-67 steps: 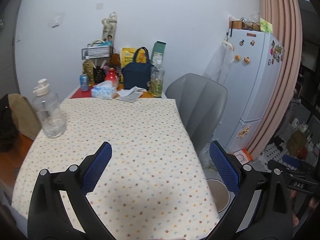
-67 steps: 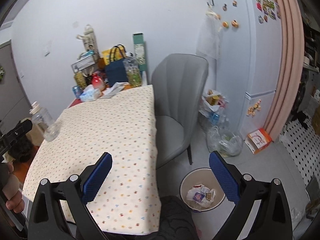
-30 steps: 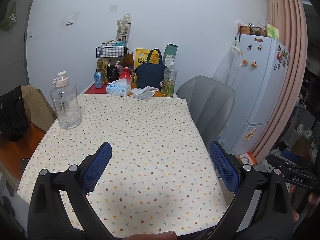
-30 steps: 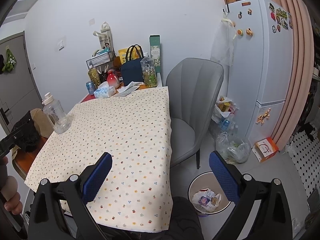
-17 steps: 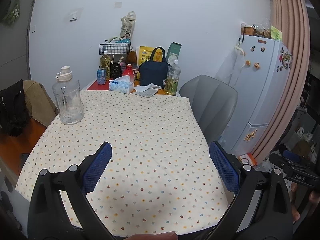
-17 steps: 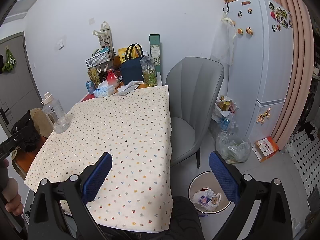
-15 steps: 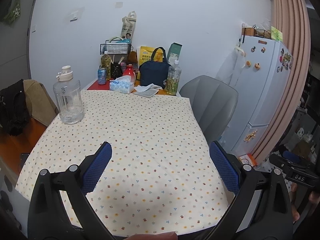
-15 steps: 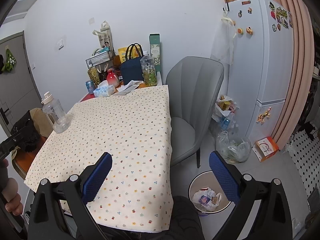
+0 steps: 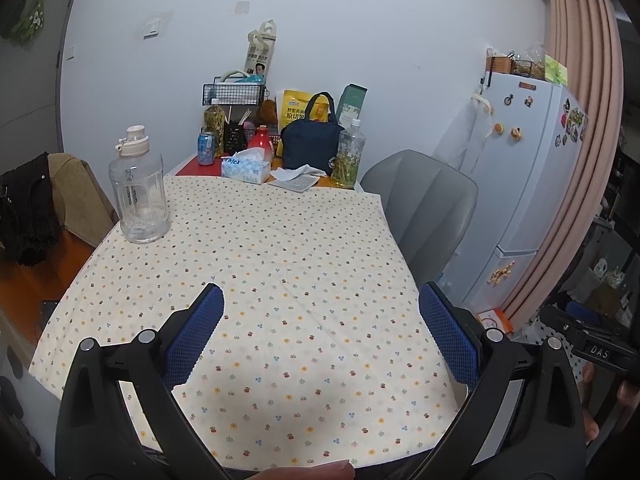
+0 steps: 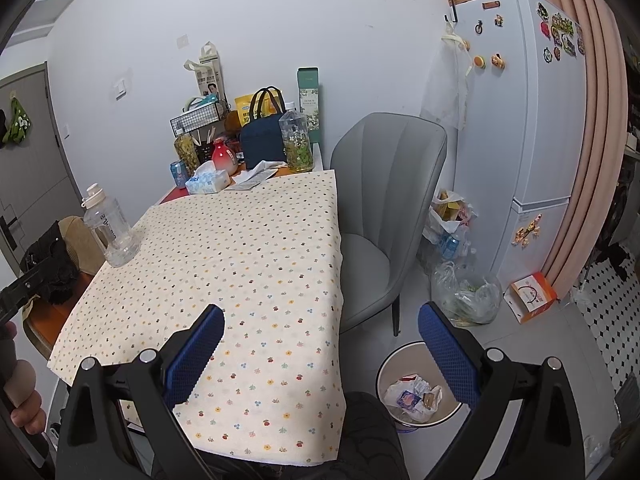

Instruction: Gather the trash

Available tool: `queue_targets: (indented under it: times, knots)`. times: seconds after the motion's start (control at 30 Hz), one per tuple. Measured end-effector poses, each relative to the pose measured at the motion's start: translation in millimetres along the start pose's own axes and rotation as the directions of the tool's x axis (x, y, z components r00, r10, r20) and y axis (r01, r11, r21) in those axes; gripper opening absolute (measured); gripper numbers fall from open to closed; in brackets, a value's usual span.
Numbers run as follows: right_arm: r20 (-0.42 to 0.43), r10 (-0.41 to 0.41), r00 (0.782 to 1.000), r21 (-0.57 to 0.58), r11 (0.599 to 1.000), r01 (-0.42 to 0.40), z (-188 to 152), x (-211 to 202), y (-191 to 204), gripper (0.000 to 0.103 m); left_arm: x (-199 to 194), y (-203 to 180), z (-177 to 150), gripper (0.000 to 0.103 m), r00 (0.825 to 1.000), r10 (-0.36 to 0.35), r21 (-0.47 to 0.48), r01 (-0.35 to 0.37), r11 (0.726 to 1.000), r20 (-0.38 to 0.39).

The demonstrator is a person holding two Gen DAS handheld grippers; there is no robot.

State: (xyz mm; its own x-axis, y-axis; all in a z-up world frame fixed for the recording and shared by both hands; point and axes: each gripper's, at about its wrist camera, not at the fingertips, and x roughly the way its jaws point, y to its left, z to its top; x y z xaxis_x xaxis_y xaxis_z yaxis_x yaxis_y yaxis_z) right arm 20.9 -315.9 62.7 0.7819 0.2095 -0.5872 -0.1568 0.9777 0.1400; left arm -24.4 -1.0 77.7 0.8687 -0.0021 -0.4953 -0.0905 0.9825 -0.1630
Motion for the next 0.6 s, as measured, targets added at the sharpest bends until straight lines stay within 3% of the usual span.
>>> queue_targets:
  times: [0.6]
  knots:
    - [-0.003, -0.003, 1.0, 0.001, 1.0, 0.003, -1.5, 2.8, -1.4, 0.095, 0.5, -0.4, -2.3, 0.097, 1.0, -0.001, 0.001, 0.001, 1.0, 0.0]
